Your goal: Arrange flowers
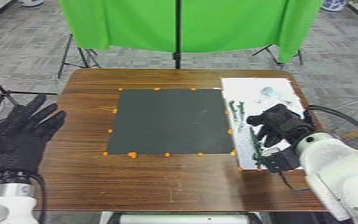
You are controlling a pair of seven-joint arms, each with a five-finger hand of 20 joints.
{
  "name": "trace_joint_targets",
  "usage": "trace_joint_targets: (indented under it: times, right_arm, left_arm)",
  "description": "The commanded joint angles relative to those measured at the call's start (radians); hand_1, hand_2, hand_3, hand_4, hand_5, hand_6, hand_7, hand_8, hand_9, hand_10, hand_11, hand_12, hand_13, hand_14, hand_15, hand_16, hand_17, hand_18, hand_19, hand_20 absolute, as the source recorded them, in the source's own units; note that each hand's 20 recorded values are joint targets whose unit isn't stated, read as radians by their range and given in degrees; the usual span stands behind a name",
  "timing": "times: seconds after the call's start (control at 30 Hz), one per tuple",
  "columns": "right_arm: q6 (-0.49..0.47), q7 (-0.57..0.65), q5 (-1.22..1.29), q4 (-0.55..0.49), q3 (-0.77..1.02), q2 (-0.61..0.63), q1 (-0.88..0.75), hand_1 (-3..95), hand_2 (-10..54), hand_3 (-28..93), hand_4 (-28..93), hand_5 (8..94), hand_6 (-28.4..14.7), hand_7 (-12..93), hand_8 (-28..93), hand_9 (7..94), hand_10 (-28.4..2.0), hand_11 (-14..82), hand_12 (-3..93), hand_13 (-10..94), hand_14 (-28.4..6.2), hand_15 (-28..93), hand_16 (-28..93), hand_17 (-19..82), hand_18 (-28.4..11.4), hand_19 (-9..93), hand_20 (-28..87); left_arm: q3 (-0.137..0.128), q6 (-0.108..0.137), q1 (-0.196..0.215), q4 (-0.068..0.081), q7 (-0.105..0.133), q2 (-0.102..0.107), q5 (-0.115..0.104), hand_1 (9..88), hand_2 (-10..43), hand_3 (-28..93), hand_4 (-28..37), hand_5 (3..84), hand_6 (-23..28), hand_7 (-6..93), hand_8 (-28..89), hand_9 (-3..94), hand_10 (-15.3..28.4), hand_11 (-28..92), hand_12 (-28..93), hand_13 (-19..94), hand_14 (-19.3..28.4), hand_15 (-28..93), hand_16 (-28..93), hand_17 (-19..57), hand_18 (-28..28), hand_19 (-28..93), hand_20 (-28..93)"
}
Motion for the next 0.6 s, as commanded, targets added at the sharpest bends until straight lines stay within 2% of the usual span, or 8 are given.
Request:
trace_joint_targets:
  times: [0.03, 0.2, 0.23, 0.37, 0.4, 0.6]
  right_arm:
    - [-0.015, 0.219, -0.218, -0.015, -0.027, 0.035, -0.039, 31.0, -3.2, 71, -20, 64.9, -13.3, 17, -9, 72.8, -21.3, 33.7, 16.9, 72, -14.8, 63, 11, 48, -21.2, 93, 11]
    - [-0.100, 0.271, -0.289, -0.027, -0.054, 0.035, -0.049, 31.9, -3.9, 70, -20, 66.2, -13.4, 18, -9, 73.8, -21.4, 34.6, 17.5, 74, -14.2, 63, 11, 51, -20.0, 93, 16]
    - [-0.121, 0.281, -0.305, -0.027, -0.062, 0.038, -0.051, 32.1, -3.9, 70, -19, 66.9, -13.5, 18, -9, 74.2, -21.5, 34.8, 17.7, 74, -14.3, 64, 12, 52, -19.7, 93, 21]
    - [-0.161, 0.306, -0.308, -0.015, -0.095, 0.032, -0.023, 32.1, -4.3, 69, -19, 68.1, -13.6, 19, -8, 75.1, -21.6, 35.8, 18.3, 75, -14.1, 65, 12, 53, -18.9, 93, 25]
    - [-0.166, 0.313, -0.310, -0.012, -0.104, 0.032, -0.018, 32.1, -4.3, 69, -19, 68.4, -13.7, 19, -8, 75.5, -21.7, 36.6, 18.6, 76, -14.1, 65, 12, 54, -18.7, 93, 25]
    - [-0.198, 0.327, -0.327, -0.001, -0.155, 0.038, 0.014, 32.4, -4.5, 68, -19, 70.8, -13.2, 22, -7, 77.6, -21.1, 38.7, 19.2, 78, -13.1, 65, 13, 56, -18.3, 93, 28]
  left_arm:
    - [-0.004, 0.007, 0.031, -0.006, 0.002, 0.004, -0.006, 20.3, 8.3, 77, -28.3, 37.8, 9.8, 10.5, -8, 32.3, 19.0, 23, 10, 24, 25.8, 45, -8, -7.4, 22.4, 58, 6]
    - [-0.010, 0.005, 0.032, -0.008, -0.003, 0.000, -0.003, 20.3, 8.3, 77, -28.3, 37.8, 9.9, 10.7, -8, 32.5, 19.0, 24, 10, 24, 25.8, 45, -9, -7.4, 22.4, 58, 6]
    - [-0.010, 0.006, 0.033, -0.008, -0.003, 0.000, -0.004, 20.3, 8.3, 77, -28.3, 37.8, 9.9, 10.7, -8, 32.5, 19.0, 24, 10, 24, 25.8, 45, -9, -7.4, 22.4, 58, 6]
    - [-0.011, 0.007, 0.033, -0.008, -0.002, 0.001, -0.005, 20.3, 8.3, 77, -28.3, 37.8, 9.9, 10.8, -8, 32.5, 19.1, 24, 10, 24, 25.8, 45, -9, -7.4, 22.4, 58, 6]
    - [-0.011, 0.004, 0.029, -0.006, -0.009, -0.001, -0.002, 20.3, 8.3, 77, -28.3, 37.8, 9.9, 10.8, -8, 32.5, 19.1, 24, 10, 24, 25.8, 45, -9, -7.4, 22.5, 58, 6]
    - [-0.005, 0.009, 0.023, -0.004, -0.004, 0.006, -0.005, 20.3, 8.2, 77, -28.3, 37.9, 10.0, 10.9, -8, 32.5, 19.1, 24, 10, 24, 25.8, 46, -9, -7.4, 22.5, 58, 6]
